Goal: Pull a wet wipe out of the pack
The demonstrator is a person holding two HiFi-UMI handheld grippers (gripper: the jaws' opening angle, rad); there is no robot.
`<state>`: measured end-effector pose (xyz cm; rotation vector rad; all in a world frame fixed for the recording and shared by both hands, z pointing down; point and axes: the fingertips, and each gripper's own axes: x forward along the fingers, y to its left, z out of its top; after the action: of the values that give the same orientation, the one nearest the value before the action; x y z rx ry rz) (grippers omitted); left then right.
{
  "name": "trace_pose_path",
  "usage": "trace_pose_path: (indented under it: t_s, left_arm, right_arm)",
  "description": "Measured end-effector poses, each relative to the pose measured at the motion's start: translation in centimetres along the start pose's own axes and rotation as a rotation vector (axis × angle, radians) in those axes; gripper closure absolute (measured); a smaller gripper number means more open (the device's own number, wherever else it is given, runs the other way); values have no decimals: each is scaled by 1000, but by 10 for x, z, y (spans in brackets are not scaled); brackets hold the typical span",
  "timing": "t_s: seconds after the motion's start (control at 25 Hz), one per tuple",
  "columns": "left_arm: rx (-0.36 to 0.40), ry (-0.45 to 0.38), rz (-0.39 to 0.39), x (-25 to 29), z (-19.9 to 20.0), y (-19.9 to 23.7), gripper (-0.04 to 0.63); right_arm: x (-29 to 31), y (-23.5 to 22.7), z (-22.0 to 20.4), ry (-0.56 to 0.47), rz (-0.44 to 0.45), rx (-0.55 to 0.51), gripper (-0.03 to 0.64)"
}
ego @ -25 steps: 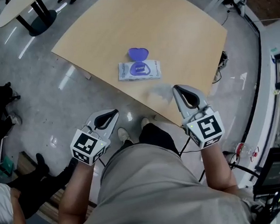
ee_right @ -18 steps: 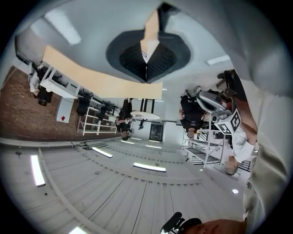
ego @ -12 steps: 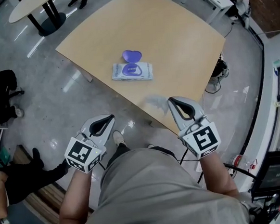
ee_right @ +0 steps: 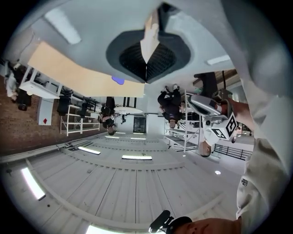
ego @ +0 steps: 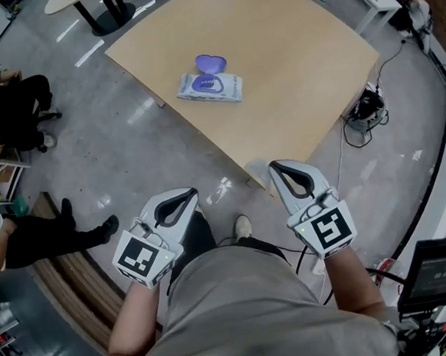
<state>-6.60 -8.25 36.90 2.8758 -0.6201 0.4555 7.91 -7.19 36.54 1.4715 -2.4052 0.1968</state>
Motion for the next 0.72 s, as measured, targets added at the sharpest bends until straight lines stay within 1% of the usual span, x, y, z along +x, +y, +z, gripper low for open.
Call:
trace_pose_path:
  t_s: [0.08, 0.12, 0.2, 0.32, 0.4, 0.52, 0.6, 0.72]
  left_arm:
    - [16, 16, 25, -9, -6, -16, 591]
    - [21, 23, 26, -11, -9, -22, 591]
    - [20, 29, 14, -10, -13, -29, 591]
    - [9, 13, 4, -7, -11, -33, 591]
    - [13, -3, -16, -17, -8, -40, 591]
    - [35, -24, -55, -55, -6, -52, 591]
    - [47, -34, -61, -84, -7, -53, 591]
    - [39, -37, -73, -127, -17, -51, 591]
  right_arm:
    - [-9, 6, -7, -1, 20, -6, 614]
    - [-11, 8, -10, -4, 25, -10, 614]
    - [-15, 9, -14, -9, 28, -19, 614]
    - [-18, 12, -16, -11, 37, -31, 614]
    - [-25, 26, -14, -10, 30, -28, 614]
    - [-40, 64, -2, -13, -5, -26, 614]
    - [-45, 89, 4, -7, -22, -23, 614]
    - [-43, 125, 10, 11, -25, -37, 614]
